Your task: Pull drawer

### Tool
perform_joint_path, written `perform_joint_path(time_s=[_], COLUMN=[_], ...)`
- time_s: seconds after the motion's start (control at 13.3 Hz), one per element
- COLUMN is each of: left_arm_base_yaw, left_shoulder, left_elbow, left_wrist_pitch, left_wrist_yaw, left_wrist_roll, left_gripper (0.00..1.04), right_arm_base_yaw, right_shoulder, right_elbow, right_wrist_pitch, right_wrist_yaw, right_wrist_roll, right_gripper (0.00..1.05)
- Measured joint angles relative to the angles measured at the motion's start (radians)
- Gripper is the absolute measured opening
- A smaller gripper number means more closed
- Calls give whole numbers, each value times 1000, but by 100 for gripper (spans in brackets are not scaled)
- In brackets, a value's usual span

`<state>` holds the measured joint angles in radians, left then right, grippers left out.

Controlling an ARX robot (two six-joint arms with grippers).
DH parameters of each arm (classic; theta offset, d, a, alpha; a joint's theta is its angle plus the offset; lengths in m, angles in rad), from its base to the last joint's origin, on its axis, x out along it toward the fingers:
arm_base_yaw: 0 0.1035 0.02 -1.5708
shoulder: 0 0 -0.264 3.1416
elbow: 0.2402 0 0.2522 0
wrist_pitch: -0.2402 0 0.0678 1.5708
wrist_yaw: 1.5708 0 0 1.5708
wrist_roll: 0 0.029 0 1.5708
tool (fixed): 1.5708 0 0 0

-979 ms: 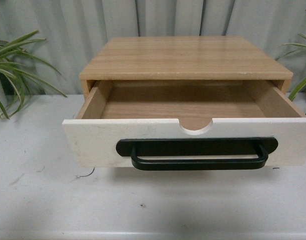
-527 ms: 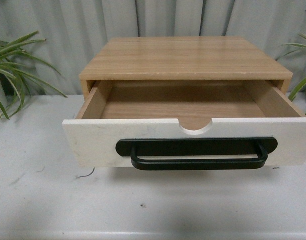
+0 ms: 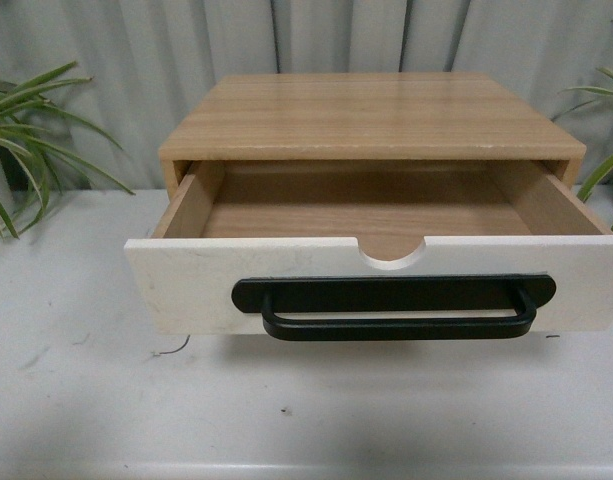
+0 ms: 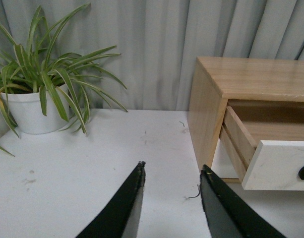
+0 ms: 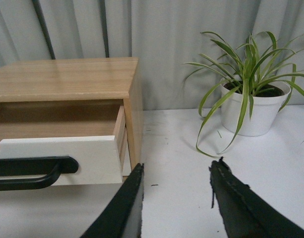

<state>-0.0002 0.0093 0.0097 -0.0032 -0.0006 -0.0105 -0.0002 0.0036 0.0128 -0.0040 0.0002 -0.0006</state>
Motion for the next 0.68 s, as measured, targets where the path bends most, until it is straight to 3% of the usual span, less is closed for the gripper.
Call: perform_joint_path(time_s=[0.38,0.68], left_arm_base_yaw=[0,0], left_shoulder=[0,0], left_elbow=[0,0], left_wrist_pitch=[0,0], left_wrist_yaw=[0,0], left_wrist_roll=[0,0], left_gripper=[97,98], right_arm_base_yaw=[0,0], right_shoulder=[0,0], right_elbow=[0,0], right_wrist_pitch=[0,0], right_wrist_yaw=[0,0], right_wrist_roll=[0,0], right_gripper=[100,98])
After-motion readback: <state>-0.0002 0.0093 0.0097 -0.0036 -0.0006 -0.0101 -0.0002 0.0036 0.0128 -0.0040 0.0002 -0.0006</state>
